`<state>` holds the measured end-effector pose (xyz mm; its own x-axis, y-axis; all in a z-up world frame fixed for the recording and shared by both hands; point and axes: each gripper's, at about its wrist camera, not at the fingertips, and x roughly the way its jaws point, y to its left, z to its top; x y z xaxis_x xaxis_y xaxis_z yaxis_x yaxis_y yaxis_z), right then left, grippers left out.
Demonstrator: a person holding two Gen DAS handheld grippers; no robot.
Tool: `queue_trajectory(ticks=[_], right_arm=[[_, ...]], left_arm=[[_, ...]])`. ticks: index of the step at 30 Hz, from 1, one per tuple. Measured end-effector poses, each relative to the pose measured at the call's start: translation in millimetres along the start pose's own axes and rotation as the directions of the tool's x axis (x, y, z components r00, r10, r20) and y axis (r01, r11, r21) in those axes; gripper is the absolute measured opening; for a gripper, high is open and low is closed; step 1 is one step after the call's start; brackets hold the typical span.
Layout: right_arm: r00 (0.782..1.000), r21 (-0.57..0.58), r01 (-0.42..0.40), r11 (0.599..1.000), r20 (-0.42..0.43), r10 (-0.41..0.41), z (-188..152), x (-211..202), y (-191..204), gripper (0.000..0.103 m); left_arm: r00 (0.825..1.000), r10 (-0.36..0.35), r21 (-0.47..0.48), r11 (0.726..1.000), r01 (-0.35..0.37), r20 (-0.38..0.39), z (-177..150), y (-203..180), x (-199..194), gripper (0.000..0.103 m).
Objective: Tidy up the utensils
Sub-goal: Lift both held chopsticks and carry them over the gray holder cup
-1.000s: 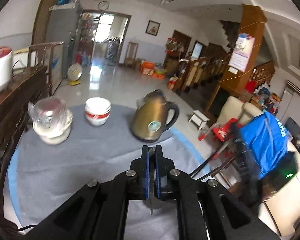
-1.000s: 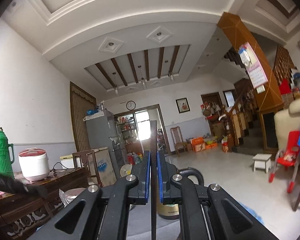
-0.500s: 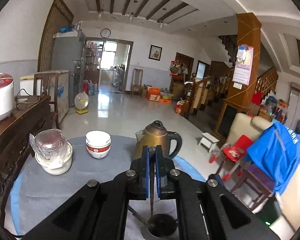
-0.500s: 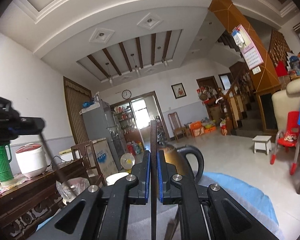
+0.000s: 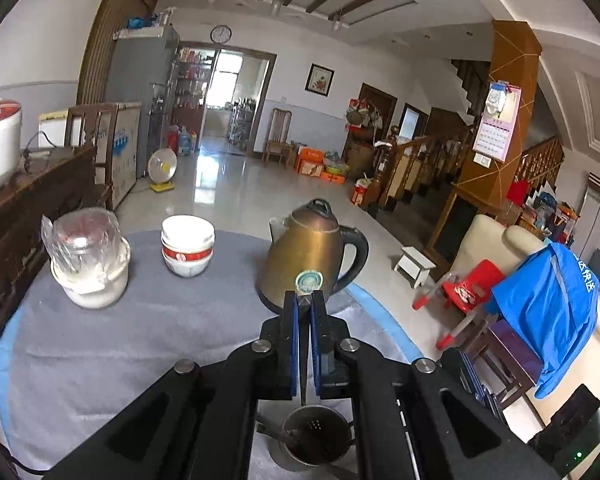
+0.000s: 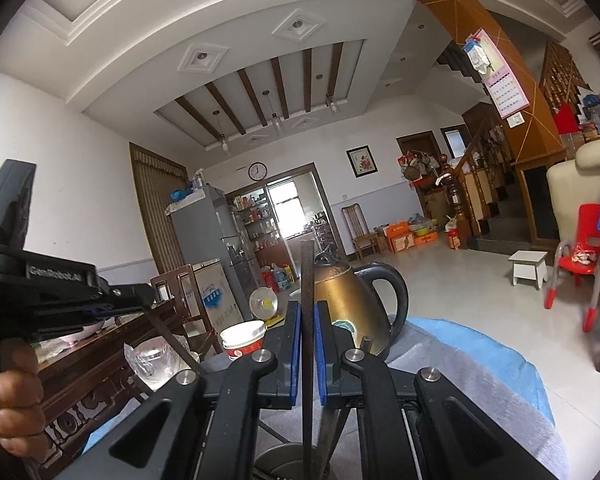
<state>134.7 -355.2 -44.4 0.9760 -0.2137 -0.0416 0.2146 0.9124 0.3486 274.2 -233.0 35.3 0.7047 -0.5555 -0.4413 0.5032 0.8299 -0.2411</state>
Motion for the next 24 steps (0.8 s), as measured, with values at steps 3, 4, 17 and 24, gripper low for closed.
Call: queue_trajectory(ticks=[3, 4, 17, 24], right_arm=[[1.0, -0.007, 0.004, 1.0, 0.009, -0.004, 4, -3, 3, 0.007], [1.0, -0.005, 0.004, 1.0, 0.012, -0.004, 6, -2, 3, 0.007], [0.999, -0.001, 0.008, 1.0, 0.044, -0.007, 19, -1, 8, 0.007], [1.0, -0.015, -0.012, 1.0, -0.017, 0.011, 8, 0, 6, 0.008]], left_arm=[[1.0, -0.004, 0.0, 1.0, 0.004, 0.017, 3, 0, -6, 0.006], [1.0, -0.005, -0.003, 1.0, 0.005, 0.021, 3, 0, -8, 0.006], [0.991, -0.044, -0.007, 0.999, 0.046, 0.125, 26, -4, -57, 0.006], [0.995, -0.045, 0.038, 0.998, 0.042, 0.087, 16, -10, -63, 0.006]])
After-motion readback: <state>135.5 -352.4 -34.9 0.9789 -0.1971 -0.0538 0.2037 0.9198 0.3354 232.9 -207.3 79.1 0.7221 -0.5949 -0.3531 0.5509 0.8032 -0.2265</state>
